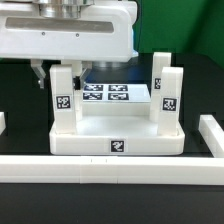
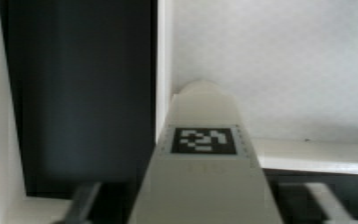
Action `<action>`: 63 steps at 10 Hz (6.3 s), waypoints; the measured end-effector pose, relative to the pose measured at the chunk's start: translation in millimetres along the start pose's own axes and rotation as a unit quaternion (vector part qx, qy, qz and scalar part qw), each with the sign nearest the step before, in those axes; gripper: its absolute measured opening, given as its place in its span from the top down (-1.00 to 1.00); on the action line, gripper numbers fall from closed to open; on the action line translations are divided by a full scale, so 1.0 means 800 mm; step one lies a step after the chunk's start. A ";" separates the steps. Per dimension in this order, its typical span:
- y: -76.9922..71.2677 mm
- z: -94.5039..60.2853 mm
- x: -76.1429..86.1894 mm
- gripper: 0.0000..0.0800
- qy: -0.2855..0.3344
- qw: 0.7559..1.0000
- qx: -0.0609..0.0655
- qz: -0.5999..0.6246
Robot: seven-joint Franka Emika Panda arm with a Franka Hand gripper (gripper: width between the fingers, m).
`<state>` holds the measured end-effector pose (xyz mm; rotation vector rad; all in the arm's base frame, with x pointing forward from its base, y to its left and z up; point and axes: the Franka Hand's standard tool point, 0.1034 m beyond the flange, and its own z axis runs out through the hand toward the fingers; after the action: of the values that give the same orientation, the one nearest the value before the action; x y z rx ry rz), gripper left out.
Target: Assemble desk
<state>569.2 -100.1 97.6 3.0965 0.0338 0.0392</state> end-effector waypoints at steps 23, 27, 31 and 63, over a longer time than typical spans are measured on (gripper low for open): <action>-0.003 0.004 0.002 0.25 -0.006 0.782 0.018 0.623; -0.003 0.004 0.001 -0.60 -0.005 0.843 0.017 0.538; -0.002 0.004 0.001 -0.62 -0.002 0.918 0.017 0.397; -0.001 0.008 -0.002 0.27 0.000 0.870 0.017 0.493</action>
Offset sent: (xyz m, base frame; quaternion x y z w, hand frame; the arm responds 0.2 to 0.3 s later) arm 0.0000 0.0000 0.0000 0.0000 0.0000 0.0000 1.0000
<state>568.1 -99.4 91.1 2.7571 -1.5210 0.0683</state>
